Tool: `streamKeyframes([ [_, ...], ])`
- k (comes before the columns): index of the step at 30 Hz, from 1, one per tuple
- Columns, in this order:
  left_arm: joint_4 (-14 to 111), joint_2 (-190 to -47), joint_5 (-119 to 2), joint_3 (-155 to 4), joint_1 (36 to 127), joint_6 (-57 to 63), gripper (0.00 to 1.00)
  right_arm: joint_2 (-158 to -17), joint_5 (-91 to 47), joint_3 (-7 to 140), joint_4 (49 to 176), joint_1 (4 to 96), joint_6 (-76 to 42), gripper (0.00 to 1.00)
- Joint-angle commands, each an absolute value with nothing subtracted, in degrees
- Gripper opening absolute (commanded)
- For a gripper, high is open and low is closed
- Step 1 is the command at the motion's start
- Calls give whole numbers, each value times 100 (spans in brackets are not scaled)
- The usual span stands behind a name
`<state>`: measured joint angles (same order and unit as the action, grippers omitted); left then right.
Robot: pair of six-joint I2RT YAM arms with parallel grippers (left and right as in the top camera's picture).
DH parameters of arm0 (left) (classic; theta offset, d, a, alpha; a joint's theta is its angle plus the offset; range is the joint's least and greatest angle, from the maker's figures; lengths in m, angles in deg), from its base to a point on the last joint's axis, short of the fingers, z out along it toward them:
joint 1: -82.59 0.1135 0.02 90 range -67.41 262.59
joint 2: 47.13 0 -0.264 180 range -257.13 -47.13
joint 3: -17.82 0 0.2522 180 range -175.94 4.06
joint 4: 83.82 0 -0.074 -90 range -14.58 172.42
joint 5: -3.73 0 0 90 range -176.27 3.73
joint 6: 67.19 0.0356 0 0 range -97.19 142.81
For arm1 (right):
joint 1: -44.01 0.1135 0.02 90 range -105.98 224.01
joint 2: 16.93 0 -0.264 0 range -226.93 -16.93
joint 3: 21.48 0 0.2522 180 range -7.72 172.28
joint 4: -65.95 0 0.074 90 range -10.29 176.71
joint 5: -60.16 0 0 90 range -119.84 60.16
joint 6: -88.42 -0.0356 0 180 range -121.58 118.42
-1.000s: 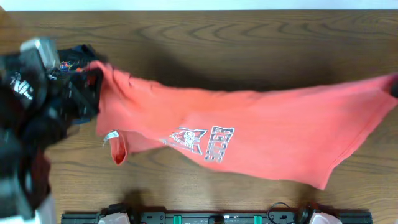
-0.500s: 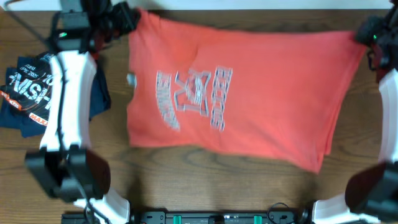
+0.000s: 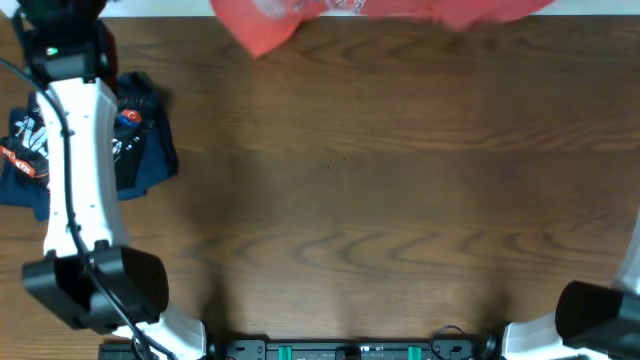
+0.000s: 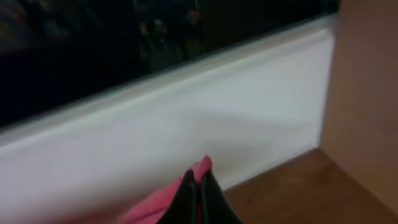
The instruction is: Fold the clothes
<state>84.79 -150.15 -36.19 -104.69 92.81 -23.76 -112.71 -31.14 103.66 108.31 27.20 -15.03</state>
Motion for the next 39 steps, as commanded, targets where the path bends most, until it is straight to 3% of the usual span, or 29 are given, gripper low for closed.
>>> streamKeyframes([
  [1, 6958, -15118, -1769, -10375, 9254, -1613, 6, -11435, -3514, 10232, 11633, 2619, -1112, 1],
  [4, 4320, -15120, -1721, -10296, 9237, 88, 6, -11455, -3737, 10040, 12669, 2619, -1112, 1],
  [7, 1979, -15131, -2849, -10209, 9237, 1727, 6, -11455, -3849, 9668, 13474, 2617, -1039, 1],
  [11, 410, -15133, -4316, -9872, 9123, 2485, 6, -11455, -4439, 8956, 14167, 2586, -1053, 1],
  [16, -156, -15131, -4414, -9103, 8887, 2820, 6, -11455, -4487, 8082, 14634, 2473, -1149, 1],
  [26, -88, -15127, -4611, -6845, 8463, 3169, 6, -11455, -4485, 7332, 15117, 2348, -1400, 1],
  [39, -25, -14202, -4993, -6460, 8642, 3237, 6, -11431, -4480, 7111, 15303, 2001, -1592, 1],
])
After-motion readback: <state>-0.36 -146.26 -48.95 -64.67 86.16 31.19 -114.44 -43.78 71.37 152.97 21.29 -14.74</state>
